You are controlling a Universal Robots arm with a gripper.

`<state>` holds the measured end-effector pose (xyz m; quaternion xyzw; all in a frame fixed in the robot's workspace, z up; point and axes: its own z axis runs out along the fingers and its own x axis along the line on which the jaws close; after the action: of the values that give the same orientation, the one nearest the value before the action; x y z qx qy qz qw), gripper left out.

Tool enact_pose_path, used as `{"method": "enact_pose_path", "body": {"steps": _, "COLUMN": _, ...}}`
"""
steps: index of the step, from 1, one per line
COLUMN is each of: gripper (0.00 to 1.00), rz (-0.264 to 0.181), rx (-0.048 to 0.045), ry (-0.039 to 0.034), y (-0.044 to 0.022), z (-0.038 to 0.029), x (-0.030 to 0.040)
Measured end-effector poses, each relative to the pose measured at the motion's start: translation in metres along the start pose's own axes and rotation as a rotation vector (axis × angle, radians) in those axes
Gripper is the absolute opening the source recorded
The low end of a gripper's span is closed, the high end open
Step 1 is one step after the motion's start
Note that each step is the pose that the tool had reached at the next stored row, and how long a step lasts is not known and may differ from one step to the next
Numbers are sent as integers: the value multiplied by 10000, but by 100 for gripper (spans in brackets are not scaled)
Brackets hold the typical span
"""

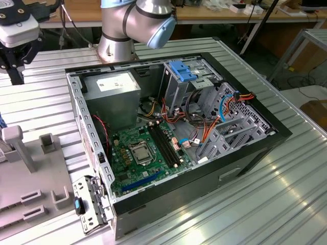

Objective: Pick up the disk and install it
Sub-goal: 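Reach for the disk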

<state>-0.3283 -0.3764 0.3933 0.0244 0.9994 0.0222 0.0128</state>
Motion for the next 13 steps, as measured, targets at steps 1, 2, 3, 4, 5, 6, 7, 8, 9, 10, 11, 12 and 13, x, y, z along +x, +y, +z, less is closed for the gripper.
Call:
{"method": "enact_pose_path", "body": {"steps": 1, "gripper": 11, "rz": 0, "rx": 0, "ry": 0, "y": -1, "z": -1, "x": 35}}
{"method": "enact_pose_path", "body": {"steps": 2, "gripper": 11, "rz": 0, "rx": 0, "ry": 0, "y": -1, "z": -2, "x": 63}}
{"method": "enact_pose_path", "body": {"steps": 3, "gripper": 11, "rz": 1, "rx": 0, "ry": 0, "y": -3, "z": -2, "x": 103}}
{"method": "enact_pose_path", "body": {"steps": 4, "gripper": 11, "rz": 0, "rx": -1, "ry": 0, "y": -4, "z": -3, "x": 148}}
{"method": "enact_pose_path", "body": {"steps": 5, "gripper": 11, "rz": 0, "rx": -1, "ry": 0, "y": -4, "z": -4, "x": 186}}
{"method": "enact_pose_path", "body": {"steps": 6, "gripper": 11, "rz": 0, "rx": 0, "ry": 1, "y": -4, "z": -5, "x": 213}}
{"method": "enact_pose_path", "body": {"steps": 7, "gripper": 11, "rz": -1, "rx": 0, "ry": 1, "y": -5, "z": -6, "x": 240}}
{"method": "enact_pose_path", "body": {"steps": 8, "gripper": 11, "rz": -2, "rx": 0, "ry": 0, "y": -6, "z": -7, "x": 264}}
{"method": "enact_pose_path", "body": {"steps": 9, "gripper": 11, "rz": -3, "rx": -1, "ry": -1, "y": -9, "z": -8, "x": 327}}
{"method": "enact_pose_path", "body": {"steps": 10, "gripper": 11, "rz": -1, "rx": 0, "ry": 0, "y": -12, "z": -10, "x": 403}}
{"method": "enact_pose_path", "body": {"steps": 11, "gripper": 11, "rz": -1, "rx": 0, "ry": 1, "y": -14, "z": -12, "x": 442}}
{"method": "enact_pose_path", "body": {"steps": 12, "gripper": 11, "rz": -1, "rx": 0, "ry": 0, "y": -16, "z": -12, "x": 479}}
{"method": "enact_pose_path", "body": {"steps": 13, "gripper": 11, "rz": -2, "rx": 0, "ry": 0, "y": -18, "z": -13, "x": 518}}
